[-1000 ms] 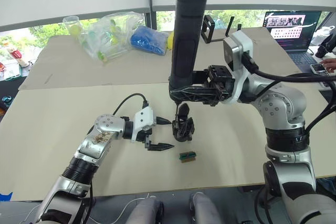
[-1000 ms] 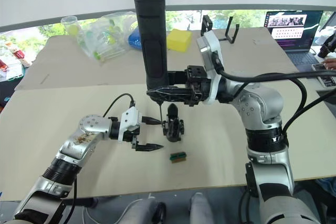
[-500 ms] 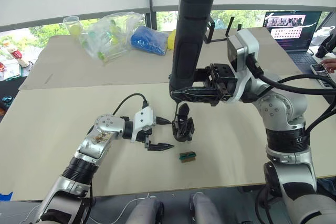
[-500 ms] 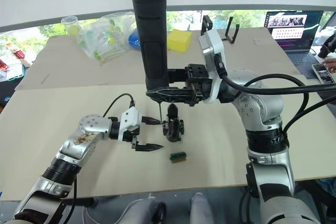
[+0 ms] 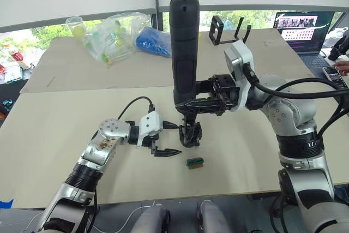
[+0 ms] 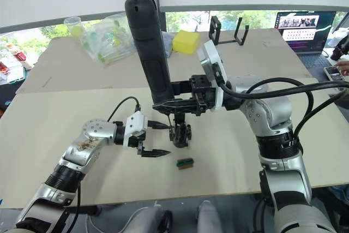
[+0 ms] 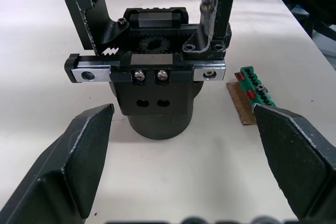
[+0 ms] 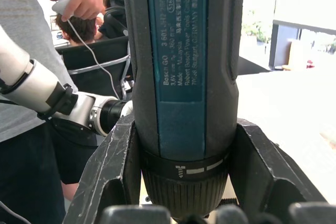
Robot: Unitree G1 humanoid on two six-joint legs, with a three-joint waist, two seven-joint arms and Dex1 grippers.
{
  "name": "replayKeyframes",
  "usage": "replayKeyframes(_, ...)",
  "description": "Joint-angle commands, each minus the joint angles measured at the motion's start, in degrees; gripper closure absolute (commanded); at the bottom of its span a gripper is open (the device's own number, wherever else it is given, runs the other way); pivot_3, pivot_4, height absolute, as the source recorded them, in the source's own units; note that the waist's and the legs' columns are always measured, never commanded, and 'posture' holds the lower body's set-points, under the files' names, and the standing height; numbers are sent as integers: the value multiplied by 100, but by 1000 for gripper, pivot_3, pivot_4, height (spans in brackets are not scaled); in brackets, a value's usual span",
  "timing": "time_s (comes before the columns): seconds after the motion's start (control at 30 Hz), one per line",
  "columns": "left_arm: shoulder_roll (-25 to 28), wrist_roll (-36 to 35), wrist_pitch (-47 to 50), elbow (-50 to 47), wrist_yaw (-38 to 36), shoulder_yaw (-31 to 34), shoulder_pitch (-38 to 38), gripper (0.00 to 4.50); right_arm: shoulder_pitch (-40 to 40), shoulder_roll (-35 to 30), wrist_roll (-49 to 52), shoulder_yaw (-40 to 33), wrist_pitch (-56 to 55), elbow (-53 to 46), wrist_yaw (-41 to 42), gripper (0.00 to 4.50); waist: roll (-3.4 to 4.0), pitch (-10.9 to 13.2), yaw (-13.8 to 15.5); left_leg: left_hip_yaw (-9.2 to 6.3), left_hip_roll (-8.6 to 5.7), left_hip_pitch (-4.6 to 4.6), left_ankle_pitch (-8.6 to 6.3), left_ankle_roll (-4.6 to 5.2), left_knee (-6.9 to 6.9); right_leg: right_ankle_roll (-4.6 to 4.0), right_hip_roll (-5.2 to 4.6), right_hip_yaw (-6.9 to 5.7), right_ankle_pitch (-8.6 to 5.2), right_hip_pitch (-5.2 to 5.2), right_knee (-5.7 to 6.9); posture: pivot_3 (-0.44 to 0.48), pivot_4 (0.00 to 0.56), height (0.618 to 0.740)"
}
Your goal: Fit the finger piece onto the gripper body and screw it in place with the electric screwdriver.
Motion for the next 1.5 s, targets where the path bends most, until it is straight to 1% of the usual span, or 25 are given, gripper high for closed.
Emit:
replayKeyframes(0.03,-12,5,-109,-72,9,31,-92,0,-207,2,41,-94,-21,-70,-19,2575,0,0,1,0,0,0,0,0,0,0,0,0,0,0,0,0,150,737)
replayKeyframes(0.53,7,-11,-88,-128,30,50,-53,0,-348,121,-131,-101,-159,146,-66,2575,0,0,-1,0,0,0,0,0,0,0,1,0,0,0,1,0,150,737)
replayKeyframes(1.5,-4,-6,-105,-124,12,22,-66,0,-138,8,-132,-136,-185,1,-4,2575,0,0,-2,0,0,0,0,0,0,0,1,0,0,0,1,0,150,737)
